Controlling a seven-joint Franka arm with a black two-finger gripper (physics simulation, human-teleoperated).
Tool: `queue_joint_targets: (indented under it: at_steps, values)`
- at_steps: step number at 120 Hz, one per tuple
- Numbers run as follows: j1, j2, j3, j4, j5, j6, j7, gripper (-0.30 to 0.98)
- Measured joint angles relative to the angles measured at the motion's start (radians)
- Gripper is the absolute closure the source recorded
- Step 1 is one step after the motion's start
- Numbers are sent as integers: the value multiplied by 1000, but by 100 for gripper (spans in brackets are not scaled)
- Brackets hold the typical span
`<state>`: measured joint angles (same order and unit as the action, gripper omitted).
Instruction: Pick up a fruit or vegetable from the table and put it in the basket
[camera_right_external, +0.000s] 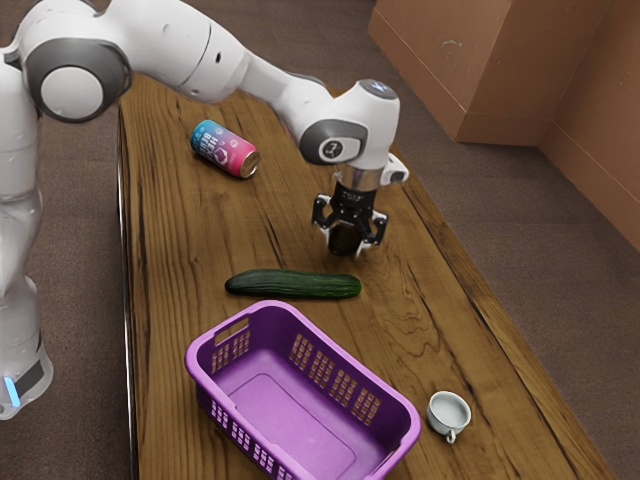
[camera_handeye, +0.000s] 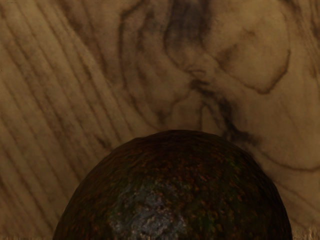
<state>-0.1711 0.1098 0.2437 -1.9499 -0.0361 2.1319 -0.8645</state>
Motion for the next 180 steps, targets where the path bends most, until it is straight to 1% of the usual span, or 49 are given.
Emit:
queue_joint_targets:
  at_steps: [20, 41, 55, 68, 84, 128, 149, 180]
  values:
    - [-3, -66, -15, 6, 7, -18, 6, 33]
    - [51, -180, -134, 27, 18, -73, 14, 33]
    - [-7, -232, -218, 21, 20, -99, 19, 33]
    - [-23, -253, -277, 19, 20, -116, 24, 35]
    - [-16, -280, -326, 15, 20, -135, 29, 33]
    - [-17, -357, -518, 8, 17, -194, 41, 34]
    - [-17, -379, -581, 8, 10, -222, 45, 34]
    - [-17, -391, -646, 9, 4, -247, 50, 34]
